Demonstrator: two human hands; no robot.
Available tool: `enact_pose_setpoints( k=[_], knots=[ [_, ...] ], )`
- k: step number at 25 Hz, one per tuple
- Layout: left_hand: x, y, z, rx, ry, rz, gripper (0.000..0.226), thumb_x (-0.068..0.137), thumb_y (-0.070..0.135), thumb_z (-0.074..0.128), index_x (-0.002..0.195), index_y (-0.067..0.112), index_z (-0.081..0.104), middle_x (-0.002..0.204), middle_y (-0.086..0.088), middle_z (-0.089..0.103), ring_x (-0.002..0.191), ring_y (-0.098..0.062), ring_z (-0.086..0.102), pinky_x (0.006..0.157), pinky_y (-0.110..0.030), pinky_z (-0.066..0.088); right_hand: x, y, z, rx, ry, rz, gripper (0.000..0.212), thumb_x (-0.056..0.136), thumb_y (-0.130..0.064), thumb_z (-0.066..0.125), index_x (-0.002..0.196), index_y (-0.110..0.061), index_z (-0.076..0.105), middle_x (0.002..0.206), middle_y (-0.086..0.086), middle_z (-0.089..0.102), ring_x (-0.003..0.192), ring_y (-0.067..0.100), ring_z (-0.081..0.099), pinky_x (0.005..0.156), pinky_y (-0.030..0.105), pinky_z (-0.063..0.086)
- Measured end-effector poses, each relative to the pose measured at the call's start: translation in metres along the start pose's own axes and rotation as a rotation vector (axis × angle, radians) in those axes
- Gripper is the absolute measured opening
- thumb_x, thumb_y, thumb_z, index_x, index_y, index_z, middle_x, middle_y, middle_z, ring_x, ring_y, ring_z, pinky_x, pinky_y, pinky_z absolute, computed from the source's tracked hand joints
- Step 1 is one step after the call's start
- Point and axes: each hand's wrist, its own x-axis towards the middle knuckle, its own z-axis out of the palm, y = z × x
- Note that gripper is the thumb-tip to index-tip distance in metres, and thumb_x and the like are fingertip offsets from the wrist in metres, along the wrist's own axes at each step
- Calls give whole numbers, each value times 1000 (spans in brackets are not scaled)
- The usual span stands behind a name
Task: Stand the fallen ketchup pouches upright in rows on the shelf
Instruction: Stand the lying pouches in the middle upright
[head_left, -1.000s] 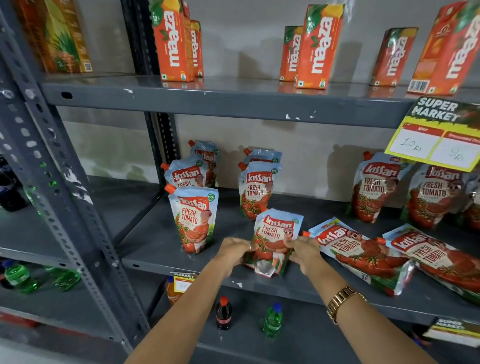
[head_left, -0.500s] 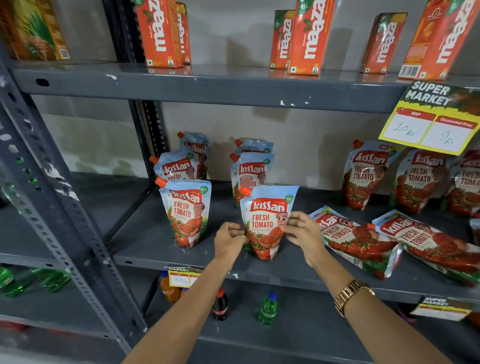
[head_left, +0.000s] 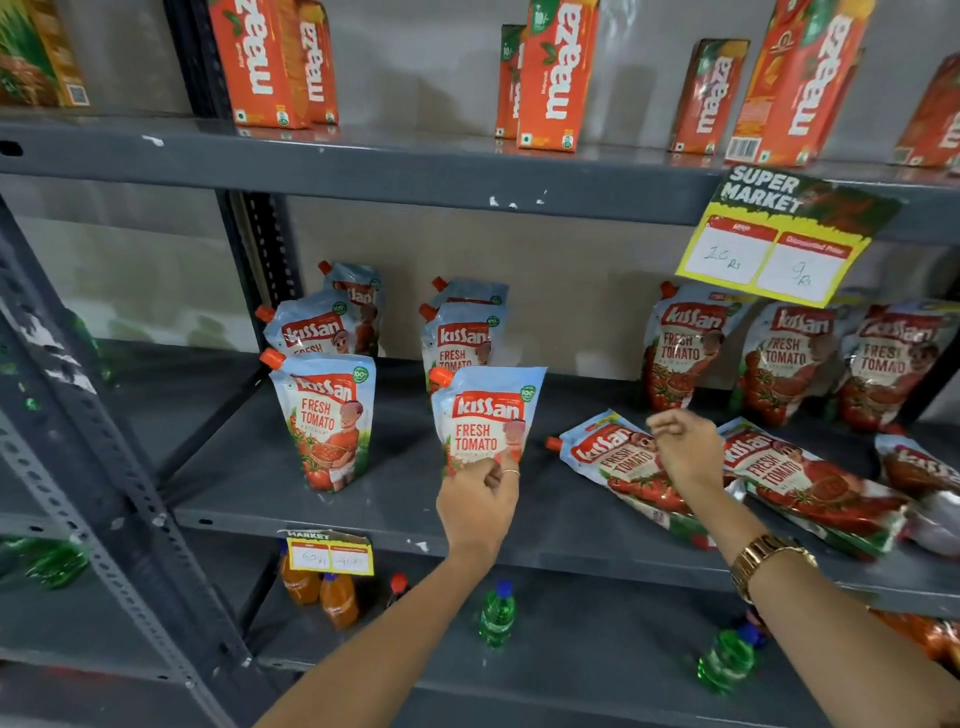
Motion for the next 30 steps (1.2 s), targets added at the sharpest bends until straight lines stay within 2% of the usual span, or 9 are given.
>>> enact_pose_setpoints(
  k=[2, 5, 10, 14, 18, 20, 22, 26, 30],
  knots=[
    [-11, 16, 19, -36, 6, -57, 46, 82, 29, 58, 43, 18, 38, 43, -2, 48, 45, -23, 45, 46, -29, 36, 12, 14, -15, -111, -28, -8, 25, 79, 8, 50, 88, -4, 70, 98, 18, 72, 94, 33, 64, 81, 36, 50],
    [-20, 25, 48, -28, -123, -141, 41, 84, 32, 55, 49, 9, 54, 54, -11, 66, 52, -26, 59, 55, -37, 49, 26, 34, -32, -293, -164, 60, 24, 80, -1, 53, 99, -4, 67, 109, 19, 69, 102, 36, 61, 87, 36, 48],
    [-37, 37, 96, -174, -393, -545, 37, 85, 31, 58, 55, 9, 57, 56, -9, 62, 45, -20, 56, 53, -32, 52, 30, 49, -43, -475, -399, 48, 27, 86, -17, 51, 102, -2, 66, 116, 20, 65, 109, 35, 58, 91, 37, 45],
    [-46, 57, 119, -222, -406, -668, 25, 83, 30, 61, 82, 5, 62, 76, -7, 62, 65, -21, 60, 57, -31, 56, 33, 52, -51, -515, -496, 39, 36, 85, -26, 50, 109, -1, 60, 119, 20, 62, 111, 34, 57, 89, 34, 44],
    [-49, 66, 125, -165, -311, -660, 31, 80, 29, 63, 95, 1, 67, 93, -10, 65, 79, -23, 59, 69, -29, 48, 22, 62, -67, -31, -669, 401, 39, 80, -32, 66, 102, -2, 53, 85, 19, 64, 67, 30, 64, 52, 32, 54],
    [-49, 67, 125, -191, -278, -712, 32, 79, 28, 64, 94, 0, 66, 93, -10, 65, 78, -22, 59, 66, -29, 46, 14, 68, -70, 106, -766, 500, 37, 83, -32, 64, 103, -4, 50, 87, 16, 64, 69, 29, 64, 47, 31, 51],
    [-49, 72, 126, -201, -261, -767, 29, 79, 25, 65, 93, -2, 65, 97, -14, 67, 83, -27, 62, 71, -33, 50, 9, 73, -69, 301, -792, 573, 30, 87, -26, 61, 106, -3, 55, 86, 14, 68, 72, 27, 67, 53, 32, 55],
    [-50, 77, 128, -241, -197, -827, 15, 78, 10, 64, 85, -3, 62, 102, -24, 67, 95, -37, 64, 88, -46, 54, 3, 75, -62, 536, -717, 648, 45, 84, -13, 63, 124, 1, 48, 121, 23, 61, 108, 36, 61, 94, 49, 50],
    [-58, 85, 126, -352, -147, -868, 8, 76, -5, 59, 83, -1, 61, 92, -21, 66, 83, -33, 63, 79, -43, 54, -1, 74, -68, 539, -682, 658, 25, 80, -2, 63, 104, 2, 59, 115, 21, 64, 100, 34, 62, 92, 45, 51]
  ],
)
